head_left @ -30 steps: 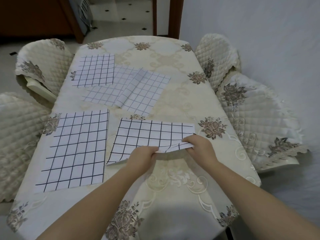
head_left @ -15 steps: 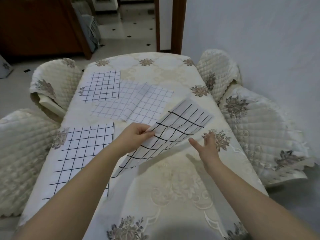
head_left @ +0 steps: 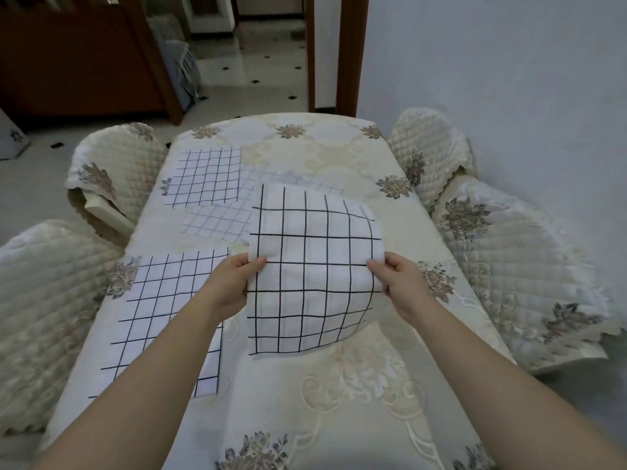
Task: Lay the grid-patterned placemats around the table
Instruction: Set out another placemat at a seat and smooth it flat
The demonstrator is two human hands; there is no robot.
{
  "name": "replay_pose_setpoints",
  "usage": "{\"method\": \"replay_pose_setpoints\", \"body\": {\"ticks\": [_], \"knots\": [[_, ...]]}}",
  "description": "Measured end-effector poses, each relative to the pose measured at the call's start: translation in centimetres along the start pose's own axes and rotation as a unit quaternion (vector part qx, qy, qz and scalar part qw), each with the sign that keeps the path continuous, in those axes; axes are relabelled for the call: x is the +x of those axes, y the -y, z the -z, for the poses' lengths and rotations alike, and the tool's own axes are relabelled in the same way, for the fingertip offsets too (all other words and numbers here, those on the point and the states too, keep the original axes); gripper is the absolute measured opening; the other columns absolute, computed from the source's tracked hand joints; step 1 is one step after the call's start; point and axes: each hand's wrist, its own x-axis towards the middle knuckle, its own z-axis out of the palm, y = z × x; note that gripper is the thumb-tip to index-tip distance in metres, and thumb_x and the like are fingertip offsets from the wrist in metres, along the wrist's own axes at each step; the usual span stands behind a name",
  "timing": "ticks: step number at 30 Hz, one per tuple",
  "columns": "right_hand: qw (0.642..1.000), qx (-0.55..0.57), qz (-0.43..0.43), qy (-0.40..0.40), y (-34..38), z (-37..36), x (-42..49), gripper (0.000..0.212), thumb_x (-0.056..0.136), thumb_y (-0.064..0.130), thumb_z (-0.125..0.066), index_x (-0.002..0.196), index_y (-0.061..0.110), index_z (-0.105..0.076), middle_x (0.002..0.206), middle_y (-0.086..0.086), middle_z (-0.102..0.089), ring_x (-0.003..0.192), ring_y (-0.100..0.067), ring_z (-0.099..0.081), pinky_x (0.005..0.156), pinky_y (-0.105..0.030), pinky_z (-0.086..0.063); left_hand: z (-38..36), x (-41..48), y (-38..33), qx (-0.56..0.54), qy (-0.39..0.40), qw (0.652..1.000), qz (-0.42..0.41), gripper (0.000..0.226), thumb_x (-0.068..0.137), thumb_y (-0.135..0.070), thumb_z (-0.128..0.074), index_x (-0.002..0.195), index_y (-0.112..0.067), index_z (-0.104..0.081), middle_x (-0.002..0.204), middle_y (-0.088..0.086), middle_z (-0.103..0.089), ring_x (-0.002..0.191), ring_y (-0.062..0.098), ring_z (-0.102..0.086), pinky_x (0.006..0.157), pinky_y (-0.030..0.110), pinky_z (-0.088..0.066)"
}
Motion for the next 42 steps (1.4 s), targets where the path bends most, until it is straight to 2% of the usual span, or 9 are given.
{"method": "replay_pose_setpoints", "body": {"ticks": [6, 12, 19, 23, 27, 30, 34, 37, 42], "knots": [[0.992, -0.087, 0.066, -0.065, 1.5, 1.3, -0.6, 0.035, 0.081, 0.037, -0.063, 0.08, 0.002, -0.057, 0.069, -0.01, -0.046, 0.065, -0.019, -0.04, 0.061, -0.032, -0.03, -1.6, 1.3, 0.8, 0.009, 0.016, 1.0, 0.018, 0.018, 0.096, -0.012, -0.052, 0.105, -0.004, -0.067, 0.095, 0.012, -0.073, 0.082, 0.022, -0.072, 0.067, 0.034, -0.059], [0.989, -0.082, 0.071, -0.103, 2.5, 5.7, -0.4, 0.034, 0.088, 0.028, -0.063, 0.081, -0.002, -0.051, 0.062, -0.012, -0.03, 0.058, -0.011, -0.031, 0.06, -0.027, -0.024, -5.9, 2.3, 0.2, 0.06, 0.038, 0.997, -0.011, 0.017, 0.096, -0.016, -0.054, 0.103, -0.012, -0.07, 0.105, 0.018, -0.07, 0.089, 0.03, -0.065, 0.075, 0.042, -0.051], [0.991, -0.073, 0.033, -0.104, 4.2, 12.6, 3.4, 0.025, 0.089, 0.027, -0.064, 0.108, 0.011, -0.066, 0.098, -0.006, -0.069, 0.09, -0.019, -0.063, 0.086, -0.037, -0.05, -12.8, 4.6, -0.4, 0.064, 0.06, 0.995, -0.046, 0.022, 0.097, -0.01, -0.051, 0.113, -0.019, -0.065, 0.107, 0.014, -0.071, 0.09, 0.027, -0.068, 0.083, 0.046, -0.053], [0.991, -0.118, -0.002, -0.064, 3.2, 16.2, 6.6, 0.027, 0.092, 0.023, -0.06, 0.112, 0.005, -0.062, 0.105, -0.009, -0.067, 0.095, -0.021, -0.063, 0.081, -0.025, -0.051, -16.1, 6.7, 2.2, 0.064, 0.016, 0.998, -0.008, 0.021, 0.098, -0.011, -0.05, 0.11, -0.021, -0.064, 0.1, 0.01, -0.073, 0.086, 0.025, -0.069, 0.082, 0.044, -0.053], [0.982, -0.17, -0.063, -0.048, -0.7, 18.2, 8.4, 0.008, 0.094, 0.017, -0.057, 0.089, 0.012, -0.059, 0.079, 0.001, -0.054, 0.074, -0.015, -0.052, 0.052, -0.012, -0.038, -18.1, 8.6, 6.4, 0.084, -0.013, 0.995, 0.052, 0.022, 0.097, -0.012, -0.052, 0.113, -0.022, -0.062, 0.108, 0.016, -0.071, 0.101, 0.039, -0.065, 0.091, 0.059, -0.047], [0.964, -0.225, -0.139, -0.024, -4.4, 19.5, 8.9, 0.03, 0.094, 0.024, -0.058, 0.119, 0.01, -0.054, 0.098, -0.001, -0.051, 0.099, -0.019, -0.05, 0.079, -0.026, -0.044, -18.6, 9.3, 9.4, 0.114, -0.031, 0.987, 0.106, 0.026, 0.095, -0.014, -0.056, 0.121, -0.019, -0.058, 0.105, 0.014, -0.071, 0.092, 0.034, -0.069, 0.073, 0.044, -0.058], [0.951, -0.242, -0.191, -0.034, -6.6, 20.0, 9.2, 0.027, 0.09, 0.026, -0.061, 0.108, 0.006, -0.06, 0.097, -0.011, -0.065, 0.084, -0.025, -0.06, 0.081, -0.036, -0.051, -18.4, 10.0, 11.4, 0.096, -0.091, 0.981, 0.141, 0.033, 0.092, -0.011, -0.06, 0.122, -0.02, -0.051, 0.086, 0.013, -0.07, 0.066, 0.022, -0.069, 0.056, 0.031, -0.055], [0.956, -0.212, -0.194, -0.05, -6.4, 20.1, 10.0, 0.019, 0.088, 0.021, -0.064, 0.1, 0.008, -0.057, 0.088, -0.013, -0.062, 0.072, -0.024, -0.056, 0.061, -0.03, -0.046, -18.1, 11.0, 11.5, 0.095, -0.118, 0.979, 0.135, 0.03, 0.09, -0.005, -0.06, 0.119, -0.01, -0.054, 0.091, 0.02, -0.07, 0.072, 0.028, -0.068, 0.062, 0.037, -0.058], [0.955, -0.216, -0.188, -0.076, -6.4, 20.2, 11.3, 0.011, 0.083, 0.006, -0.068, 0.079, 0.012, -0.058, 0.091, -0.02, -0.065, 0.078, -0.025, -0.059, 0.073, -0.043, -0.054, -18.1, 12.8, 11.2, 0.127, -0.138, 0.976, 0.115, 0.025, 0.085, 0.004, -0.058, 0.109, 0.002, -0.063, 0.097, 0.023, -0.07, 0.076, 0.032, -0.068, 0.073, 0.044, -0.059]]}}
